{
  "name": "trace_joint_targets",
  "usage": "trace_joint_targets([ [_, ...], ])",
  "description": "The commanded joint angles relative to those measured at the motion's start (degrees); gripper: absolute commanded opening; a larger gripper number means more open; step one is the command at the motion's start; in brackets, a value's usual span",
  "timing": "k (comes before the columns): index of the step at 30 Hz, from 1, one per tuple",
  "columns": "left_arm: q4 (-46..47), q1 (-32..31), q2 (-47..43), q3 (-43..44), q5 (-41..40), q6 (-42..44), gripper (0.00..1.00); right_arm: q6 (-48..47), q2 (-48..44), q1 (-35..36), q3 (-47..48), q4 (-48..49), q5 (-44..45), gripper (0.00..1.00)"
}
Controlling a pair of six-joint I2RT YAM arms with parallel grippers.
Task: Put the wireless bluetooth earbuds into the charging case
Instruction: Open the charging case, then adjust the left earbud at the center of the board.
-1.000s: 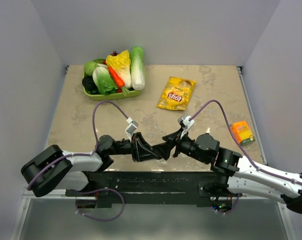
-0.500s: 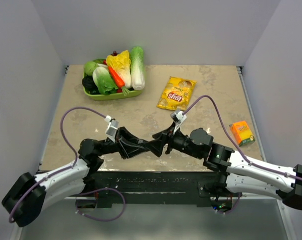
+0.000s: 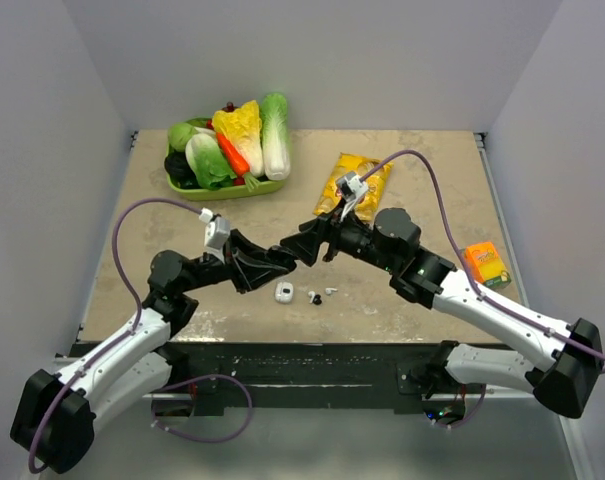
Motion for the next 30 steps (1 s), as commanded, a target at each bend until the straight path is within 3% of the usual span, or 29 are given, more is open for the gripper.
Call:
trace_joint_targets([
  [1, 7.9, 4.2, 0.9, 0.7, 8.0, -6.6, 0.00, -4.4, 0.2, -0.6, 3.7, -1.1, -5.2, 0.76],
  [7, 13.2, 4.3, 3.0, -0.3, 9.8, -10.0, 0.00, -5.9, -0.7, -1.6, 2.2, -2.5, -10.4, 0.75],
  [11, 16.6, 4.3, 3.8, -1.4, 9.7, -12.1, 0.00, -5.9, -3.5, -1.6, -1.6, -1.0, -8.5, 0.74],
  [18, 24.1, 4.2, 2.1, -4.6, 5.8, -13.2, 0.00, -7.1, -12.9, -1.8, -3.6, -4.6, 6.2, 0.78],
  [22, 31.0, 4.1, -1.2, -9.2, 1.7, -13.0, 0.00, -7.0, -13.8, -2.8, -5.2, -9.4, 15.2, 0.79],
  [25, 38.6, 3.4, -2.6, -12.5, -1.5, -13.6, 0.00, -6.2, -10.5, -3.5, -8.4, -11.8, 13.6, 0.77],
  [30, 42.3, 0.6, -2.3, -14.8, -5.4, -12.0, 0.00, -5.6, -5.4, -3.1, -15.3, -9.8, 7.8, 0.65],
])
